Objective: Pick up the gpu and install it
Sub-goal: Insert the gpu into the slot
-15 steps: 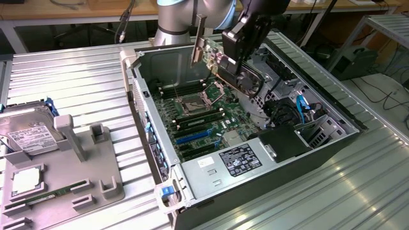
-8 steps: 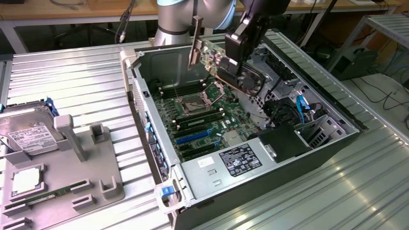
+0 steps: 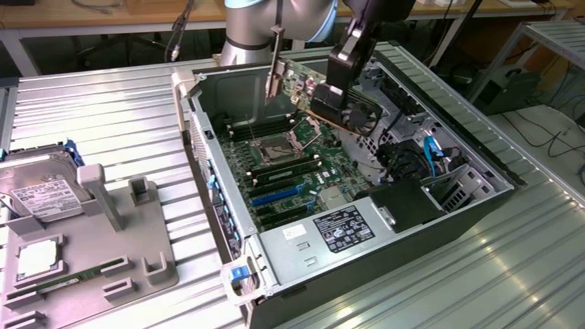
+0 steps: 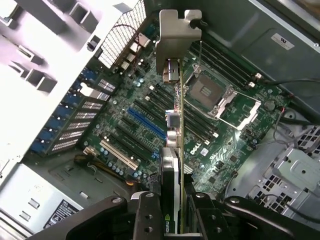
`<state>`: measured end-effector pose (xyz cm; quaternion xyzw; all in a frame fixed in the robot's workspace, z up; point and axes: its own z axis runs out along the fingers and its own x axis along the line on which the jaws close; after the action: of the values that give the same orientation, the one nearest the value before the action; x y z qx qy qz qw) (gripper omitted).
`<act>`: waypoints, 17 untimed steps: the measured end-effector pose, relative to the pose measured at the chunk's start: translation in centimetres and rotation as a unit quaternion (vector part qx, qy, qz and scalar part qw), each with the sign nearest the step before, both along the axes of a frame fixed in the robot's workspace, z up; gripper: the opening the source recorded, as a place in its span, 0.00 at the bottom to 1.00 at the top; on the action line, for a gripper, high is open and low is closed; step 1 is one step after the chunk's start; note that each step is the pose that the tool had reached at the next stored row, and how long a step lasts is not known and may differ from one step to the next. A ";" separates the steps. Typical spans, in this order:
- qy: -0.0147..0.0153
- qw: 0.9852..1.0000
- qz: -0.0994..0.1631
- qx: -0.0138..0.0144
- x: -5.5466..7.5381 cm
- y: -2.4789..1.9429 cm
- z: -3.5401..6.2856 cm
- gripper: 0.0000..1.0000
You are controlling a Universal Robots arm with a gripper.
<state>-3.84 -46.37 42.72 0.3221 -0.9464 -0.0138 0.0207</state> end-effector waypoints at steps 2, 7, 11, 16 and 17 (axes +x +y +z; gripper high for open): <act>0.000 1.000 0.014 0.000 0.0 0.00 -0.01 0.27; 0.000 0.998 0.057 0.000 0.0 0.00 -0.05 0.27; 0.000 0.995 0.103 0.000 0.0 0.00 -0.09 0.27; 0.000 0.990 0.143 0.000 0.0 0.00 -0.12 0.27; 0.000 0.988 0.152 0.000 0.0 -0.01 -0.13 0.27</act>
<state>-3.84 -46.38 42.59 0.4621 -0.8865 -0.0105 0.0226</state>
